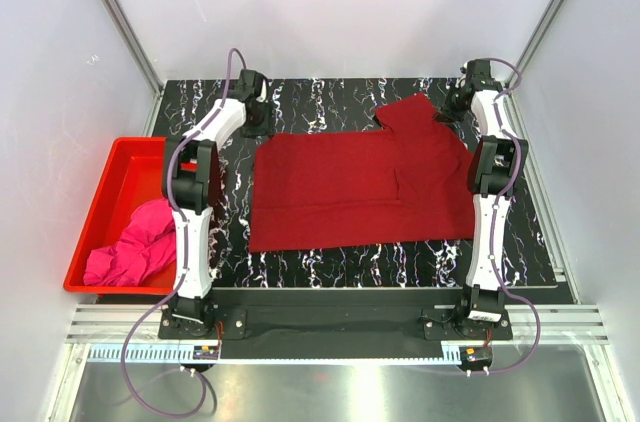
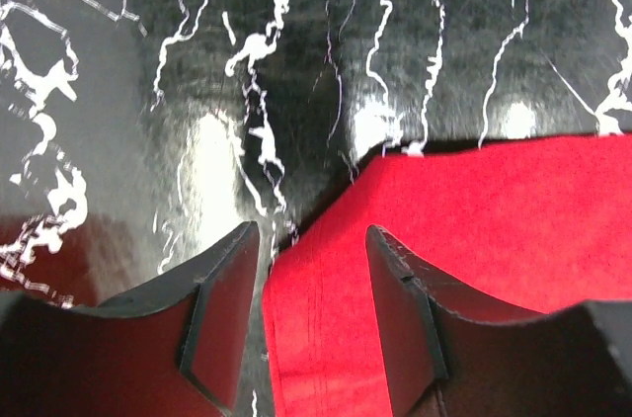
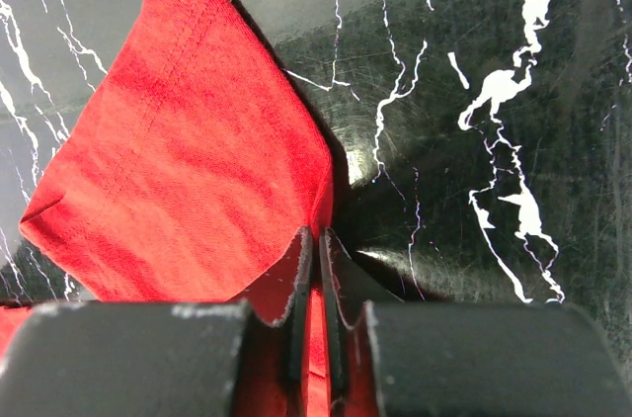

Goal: Fold and stack the t-shirts
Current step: Fold the tshirt

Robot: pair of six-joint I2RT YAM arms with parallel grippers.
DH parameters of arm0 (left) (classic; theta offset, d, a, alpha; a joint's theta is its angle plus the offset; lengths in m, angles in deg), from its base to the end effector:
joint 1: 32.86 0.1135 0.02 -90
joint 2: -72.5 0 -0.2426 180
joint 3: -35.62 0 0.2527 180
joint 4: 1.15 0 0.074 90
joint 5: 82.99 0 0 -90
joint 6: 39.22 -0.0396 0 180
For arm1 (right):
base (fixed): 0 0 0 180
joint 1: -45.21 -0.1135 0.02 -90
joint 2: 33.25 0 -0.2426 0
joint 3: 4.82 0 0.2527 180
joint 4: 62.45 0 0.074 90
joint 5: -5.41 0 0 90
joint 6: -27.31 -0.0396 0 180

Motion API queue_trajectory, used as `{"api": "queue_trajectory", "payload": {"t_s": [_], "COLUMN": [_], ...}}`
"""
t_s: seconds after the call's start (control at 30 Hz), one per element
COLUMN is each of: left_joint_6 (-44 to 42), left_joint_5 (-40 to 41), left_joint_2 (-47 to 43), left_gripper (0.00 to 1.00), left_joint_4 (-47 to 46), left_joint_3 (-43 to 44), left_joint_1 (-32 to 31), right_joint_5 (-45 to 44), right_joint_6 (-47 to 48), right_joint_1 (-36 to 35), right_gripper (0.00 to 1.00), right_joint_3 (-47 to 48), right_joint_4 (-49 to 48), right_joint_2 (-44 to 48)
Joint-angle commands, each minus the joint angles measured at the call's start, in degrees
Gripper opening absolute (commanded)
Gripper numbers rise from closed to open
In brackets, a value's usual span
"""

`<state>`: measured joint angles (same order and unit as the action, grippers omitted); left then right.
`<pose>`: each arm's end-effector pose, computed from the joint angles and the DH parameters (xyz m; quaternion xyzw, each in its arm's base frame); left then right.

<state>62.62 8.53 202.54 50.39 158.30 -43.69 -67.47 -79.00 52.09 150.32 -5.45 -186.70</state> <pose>0.4769 -0.0902 0.1696 -0.0120 0.9632 -0.0402 0.2653 0.5507 -0.0547 0.1374 0.1462 0.9336 0.1658 0.2821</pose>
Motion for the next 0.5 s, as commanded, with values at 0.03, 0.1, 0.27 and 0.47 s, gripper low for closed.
{"api": "queue_trajectory", "payload": {"t_s": [0.03,0.1,0.27,0.47], "left_joint_6": [-1.55,-1.64,-1.82,-1.2], "left_joint_5": [-3.53,-5.64,-7.84,-10.75], "left_joint_2": [3.02,4.25,6.02,5.23], "left_gripper": [0.54,0.55,0.52,0.07], "left_joint_4": [-1.15,-0.54,-0.8,-1.59], "left_joint_3": [4.34,6.36,7.33,7.42], "left_joint_1": [0.28,0.28,0.28,0.28], "right_joint_5": [0.8,0.98,2.38,4.32], "right_joint_6": [-0.21,-0.12,-1.43,-4.6], "right_joint_1": [-0.37,-0.37,-0.37,-0.37], "right_gripper": [0.09,0.09,0.08,0.02], "right_joint_3": [0.89,0.63,-0.51,0.89], "right_joint_4": [0.85,0.94,0.5,-0.29], "right_joint_2": [2.1,2.27,2.89,3.5]}}
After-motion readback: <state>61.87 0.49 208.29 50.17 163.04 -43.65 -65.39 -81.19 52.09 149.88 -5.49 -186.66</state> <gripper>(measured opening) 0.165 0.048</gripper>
